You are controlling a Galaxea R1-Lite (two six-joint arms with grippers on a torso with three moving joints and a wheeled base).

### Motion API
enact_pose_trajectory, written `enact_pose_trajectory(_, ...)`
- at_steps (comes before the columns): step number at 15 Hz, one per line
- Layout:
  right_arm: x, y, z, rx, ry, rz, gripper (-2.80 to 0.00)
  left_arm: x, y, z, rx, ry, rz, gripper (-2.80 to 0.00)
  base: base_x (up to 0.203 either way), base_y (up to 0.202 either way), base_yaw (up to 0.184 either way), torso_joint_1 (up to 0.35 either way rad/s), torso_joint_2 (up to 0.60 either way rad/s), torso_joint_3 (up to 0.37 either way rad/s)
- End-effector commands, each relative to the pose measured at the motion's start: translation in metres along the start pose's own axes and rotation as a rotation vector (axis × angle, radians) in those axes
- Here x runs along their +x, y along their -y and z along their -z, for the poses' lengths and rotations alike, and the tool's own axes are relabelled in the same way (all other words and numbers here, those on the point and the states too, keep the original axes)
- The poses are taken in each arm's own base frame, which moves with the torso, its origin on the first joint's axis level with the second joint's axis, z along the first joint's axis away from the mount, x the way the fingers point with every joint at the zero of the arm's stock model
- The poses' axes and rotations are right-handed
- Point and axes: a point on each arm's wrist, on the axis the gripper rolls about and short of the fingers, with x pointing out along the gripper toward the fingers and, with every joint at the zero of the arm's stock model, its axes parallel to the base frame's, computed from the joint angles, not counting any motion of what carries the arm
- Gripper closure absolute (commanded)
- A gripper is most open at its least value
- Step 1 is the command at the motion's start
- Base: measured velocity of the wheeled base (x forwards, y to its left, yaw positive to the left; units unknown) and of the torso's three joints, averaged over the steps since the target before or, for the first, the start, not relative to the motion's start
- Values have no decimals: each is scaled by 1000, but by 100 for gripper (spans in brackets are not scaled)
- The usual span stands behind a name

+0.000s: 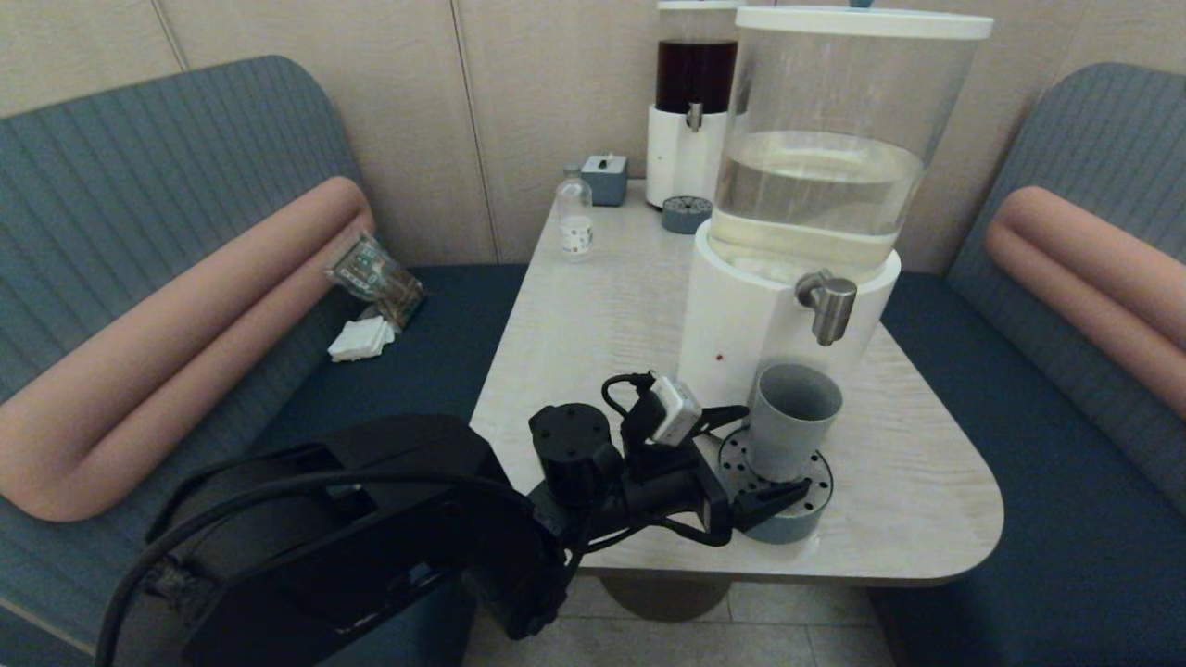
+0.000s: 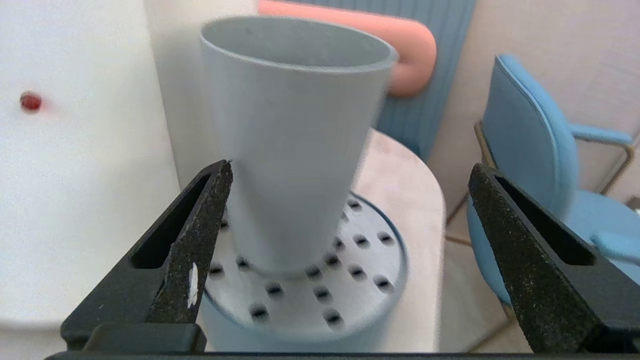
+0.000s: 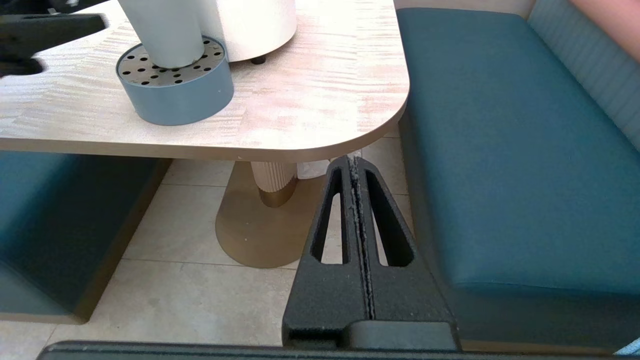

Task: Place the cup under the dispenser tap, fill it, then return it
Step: Place it under the water dispenser, then turn on the faucet

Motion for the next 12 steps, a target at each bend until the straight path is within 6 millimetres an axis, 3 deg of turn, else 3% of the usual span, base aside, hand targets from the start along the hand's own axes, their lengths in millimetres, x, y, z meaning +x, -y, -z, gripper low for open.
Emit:
enact_pose_trajectory(1,0,0,0,0,-2,0,0,-13,9,-13,1,-14,3,-280,0,0,0,0,0,0)
enact_pose_trajectory(3,0,0,0,0,-2,0,0,-27,17,-21,-9,-42,-3,-280,0,0,0,0,0,0)
enact_pose_trajectory(6,0,0,0,0,-2,0,0,-53,28,-60,5,-21,-68,-280,0,0,0,0,0,0)
enact_pose_trajectory(7,0,0,0,0,-2,0,0,-63,31,-77,16,-1,-101,0,0,0,0,0,0,0)
enact_pose_trajectory(12,0,0,0,0,-2,0,0,-113,49,-159,61,171,-303,0,0,0,0,0,0,0)
